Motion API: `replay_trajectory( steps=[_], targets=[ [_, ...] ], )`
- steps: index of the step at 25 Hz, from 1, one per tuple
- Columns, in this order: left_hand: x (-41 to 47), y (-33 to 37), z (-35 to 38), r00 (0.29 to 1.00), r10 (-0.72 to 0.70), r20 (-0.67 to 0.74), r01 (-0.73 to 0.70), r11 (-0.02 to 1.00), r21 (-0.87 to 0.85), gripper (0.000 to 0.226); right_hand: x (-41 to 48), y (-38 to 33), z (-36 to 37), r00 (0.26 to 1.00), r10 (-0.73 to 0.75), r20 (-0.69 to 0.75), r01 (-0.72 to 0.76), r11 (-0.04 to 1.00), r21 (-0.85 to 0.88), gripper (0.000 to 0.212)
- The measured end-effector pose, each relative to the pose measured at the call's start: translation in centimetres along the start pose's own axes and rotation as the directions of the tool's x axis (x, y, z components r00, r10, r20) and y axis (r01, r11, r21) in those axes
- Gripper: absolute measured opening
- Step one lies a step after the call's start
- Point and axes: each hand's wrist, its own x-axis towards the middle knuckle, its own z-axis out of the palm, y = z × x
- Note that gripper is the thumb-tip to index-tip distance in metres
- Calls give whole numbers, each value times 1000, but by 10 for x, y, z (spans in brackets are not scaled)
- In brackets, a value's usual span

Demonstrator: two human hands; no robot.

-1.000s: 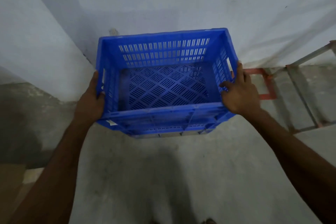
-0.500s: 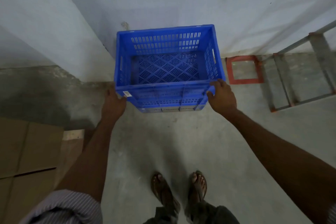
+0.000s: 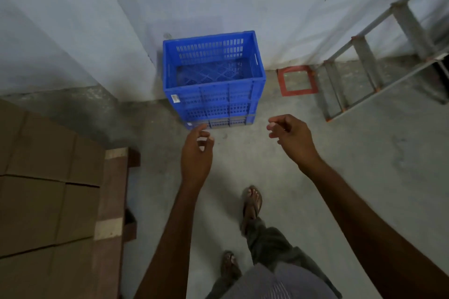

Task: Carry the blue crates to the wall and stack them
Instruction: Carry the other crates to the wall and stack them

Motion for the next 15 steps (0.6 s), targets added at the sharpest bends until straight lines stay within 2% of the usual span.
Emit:
replay_trajectory(
  steps=[2,6,10,13,15],
  targets=[
    [-71,12,-20,1000,22,-4,-22,999,-45,28,-68,-5,-4,999,-10,50,9,1000,23,15],
    [-207,29,-72,994,27,-110,-36,996,-76,24,-192,-4,-6,986,-74,151,68,997,43,13],
    [-319,18,-103,974,-50,-220,37,998,-60,25,-291,19,-5,958,-159,240,154,987,39,11],
    [-400,12,-107,919,-103,-380,82,994,-70,25,-353,51,-11,895,-244,374,254,967,23,13],
    [-463,8,-98,857,-179,-482,147,984,-104,25,-391,75,-19,813,-263,519,295,955,20,12]
  ],
)
